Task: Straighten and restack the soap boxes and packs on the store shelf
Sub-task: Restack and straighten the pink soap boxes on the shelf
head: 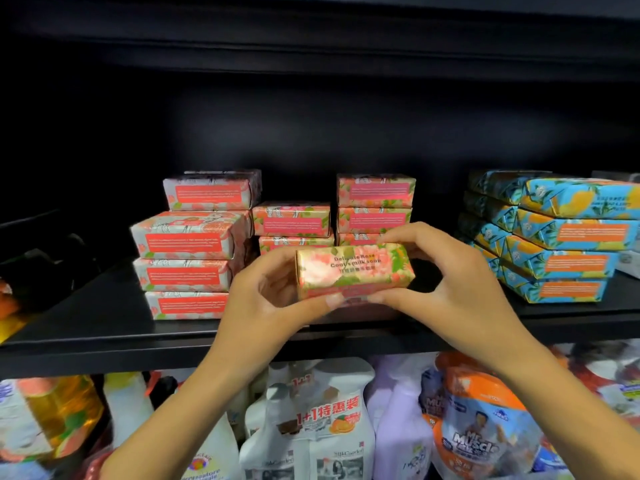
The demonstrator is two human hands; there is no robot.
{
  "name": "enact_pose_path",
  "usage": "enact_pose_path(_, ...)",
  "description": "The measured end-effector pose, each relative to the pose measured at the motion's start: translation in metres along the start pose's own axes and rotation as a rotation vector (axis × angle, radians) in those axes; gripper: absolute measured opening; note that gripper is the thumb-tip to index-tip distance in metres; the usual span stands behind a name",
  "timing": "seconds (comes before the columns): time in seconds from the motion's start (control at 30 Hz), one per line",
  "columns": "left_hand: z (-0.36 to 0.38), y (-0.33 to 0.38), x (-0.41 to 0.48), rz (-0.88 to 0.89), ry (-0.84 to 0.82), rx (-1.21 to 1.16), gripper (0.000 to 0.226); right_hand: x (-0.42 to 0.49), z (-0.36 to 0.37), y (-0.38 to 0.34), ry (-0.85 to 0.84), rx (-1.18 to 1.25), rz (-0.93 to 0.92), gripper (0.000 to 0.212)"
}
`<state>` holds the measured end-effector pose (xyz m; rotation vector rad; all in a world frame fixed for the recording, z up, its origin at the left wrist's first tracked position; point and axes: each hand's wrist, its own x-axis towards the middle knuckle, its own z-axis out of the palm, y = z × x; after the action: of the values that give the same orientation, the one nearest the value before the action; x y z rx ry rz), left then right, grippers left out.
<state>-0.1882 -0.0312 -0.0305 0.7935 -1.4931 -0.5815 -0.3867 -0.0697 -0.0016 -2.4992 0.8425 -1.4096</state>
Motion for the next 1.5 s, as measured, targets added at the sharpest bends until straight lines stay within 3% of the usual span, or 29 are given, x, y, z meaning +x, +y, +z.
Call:
enact_pose_path(0.2, -0.01, 0.007, 0.006, -0.073, -0.087, 0.075, 0.056, -0.005, 0.009, 0.001, 0.179, -0.124, -0.271, 0.025)
enact_pose_path(0.33, -0.014, 0.008, 0.009, -0.109, -0.103, 0.198, 0.059, -0.006, 0.011, 0.005, 0.144, -0.157, -0.313, 0.024)
enact_pose_path(0.4, -0.016, 0.009, 0.007, -0.064, -0.093, 0.228, 0.062, -0.006, 0.01, 0.008, 0.073, -0.181, -0.292, 0.036)
enact_pose_path(0.47, -0.016, 0.01, 0.005, 0.009, -0.063, 0.269, 0.065, -0.007, 0.008, 0.011, -0.035, -0.17, -0.218, 0.061)
enact_pose_path(0.53, -0.016, 0.009, 0.003, 0.096, -0.03, 0.348, 0.07, -0.007, 0.007, 0.01, -0.143, -0.089, -0.075, 0.092)
enact_pose_path(0.6, -0.016, 0.007, 0.001, 0.177, -0.015, 0.403, 0.069, -0.006, 0.009, 0.007, -0.194, 0.034, 0.093, 0.104)
enact_pose_path(0.73, -0.012, 0.008, -0.001, 0.327, -0.018, 0.462, 0.059, -0.002, 0.016, 0.007, -0.155, 0.229, 0.244, 0.09)
enact_pose_path(0.83, -0.01, 0.006, 0.001, 0.396, -0.016, 0.525, 0.054, 0.003, 0.018, 0.005, -0.132, 0.214, 0.23, 0.069)
enact_pose_path(0.93, -0.01, 0.0, 0.001, 0.386, -0.01, 0.577, 0.063, 0.004, 0.019, 0.003, -0.062, 0.301, 0.225, 0.054)
enact_pose_path(1.03, -0.016, -0.003, 0.001, 0.312, -0.024, 0.548, 0.079, 0.001, 0.024, 0.002, 0.036, 0.195, 0.14, 0.053)
enact_pose_path(1.17, -0.022, 0.003, 0.004, 0.065, -0.016, 0.36, 0.074, -0.007, 0.036, 0.005, 0.11, 0.046, -0.071, 0.045)
enact_pose_path(1.33, -0.027, 0.014, 0.011, -0.131, -0.154, 0.433, 0.072, -0.01, 0.044, 0.012, 0.161, -0.01, -0.31, 0.052)
enact_pose_path(1.5, -0.028, 0.031, 0.01, -0.019, -0.151, 0.568, 0.066, -0.006, 0.045, 0.013, 0.179, 0.02, -0.298, 0.057)
